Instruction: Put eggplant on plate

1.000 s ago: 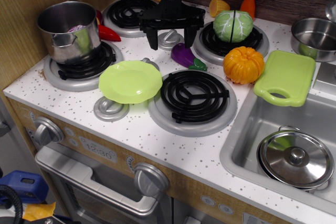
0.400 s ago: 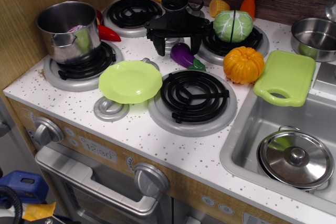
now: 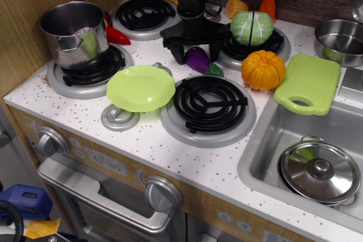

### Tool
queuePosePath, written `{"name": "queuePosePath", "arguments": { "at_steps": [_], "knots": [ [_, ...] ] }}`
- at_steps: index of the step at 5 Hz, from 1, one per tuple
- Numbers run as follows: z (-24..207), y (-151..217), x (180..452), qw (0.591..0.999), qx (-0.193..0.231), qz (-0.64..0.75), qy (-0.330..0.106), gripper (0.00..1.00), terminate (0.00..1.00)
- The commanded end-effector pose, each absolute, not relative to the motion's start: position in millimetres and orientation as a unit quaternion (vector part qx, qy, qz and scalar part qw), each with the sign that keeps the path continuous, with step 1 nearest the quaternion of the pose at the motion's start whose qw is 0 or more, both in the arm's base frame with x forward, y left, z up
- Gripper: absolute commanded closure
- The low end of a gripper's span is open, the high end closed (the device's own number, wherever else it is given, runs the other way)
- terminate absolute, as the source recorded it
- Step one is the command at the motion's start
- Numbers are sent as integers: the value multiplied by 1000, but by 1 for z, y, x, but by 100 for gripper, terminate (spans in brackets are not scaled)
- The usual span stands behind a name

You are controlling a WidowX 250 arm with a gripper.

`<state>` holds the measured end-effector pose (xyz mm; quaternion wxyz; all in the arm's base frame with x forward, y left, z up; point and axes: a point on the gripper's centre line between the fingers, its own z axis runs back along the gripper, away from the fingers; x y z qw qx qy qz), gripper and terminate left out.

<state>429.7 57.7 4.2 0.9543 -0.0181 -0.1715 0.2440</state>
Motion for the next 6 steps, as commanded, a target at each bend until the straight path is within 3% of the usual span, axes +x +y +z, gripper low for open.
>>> {"name": "queuePosePath", "arguments": {
  "at_steps": [1,4,6],
  "knots": [
    [10,66,433,950,-26,251,-183,100,0],
    [75,85,427,963,46,233,-126,100,0],
    [91,96,397,955,73,254,-133,100,0]
  ]
}}
